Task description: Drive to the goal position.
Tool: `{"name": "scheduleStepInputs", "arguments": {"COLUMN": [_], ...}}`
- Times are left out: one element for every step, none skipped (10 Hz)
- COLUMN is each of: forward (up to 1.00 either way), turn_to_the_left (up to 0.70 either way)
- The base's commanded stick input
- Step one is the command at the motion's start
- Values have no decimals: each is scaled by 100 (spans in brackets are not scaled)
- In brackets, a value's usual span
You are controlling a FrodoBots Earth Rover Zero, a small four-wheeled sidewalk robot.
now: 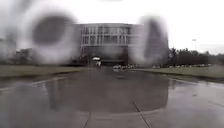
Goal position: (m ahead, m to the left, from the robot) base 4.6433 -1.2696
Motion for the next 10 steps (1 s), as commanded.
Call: {"name": "scheduleStepInputs", "arguments": {"forward": [70, 70, 70, 70, 70, 70, 70, 70, 70, 70], "turn_to_the_left": [0, 0, 0, 0, 0, 0, 0, 0, 0, 0]}}
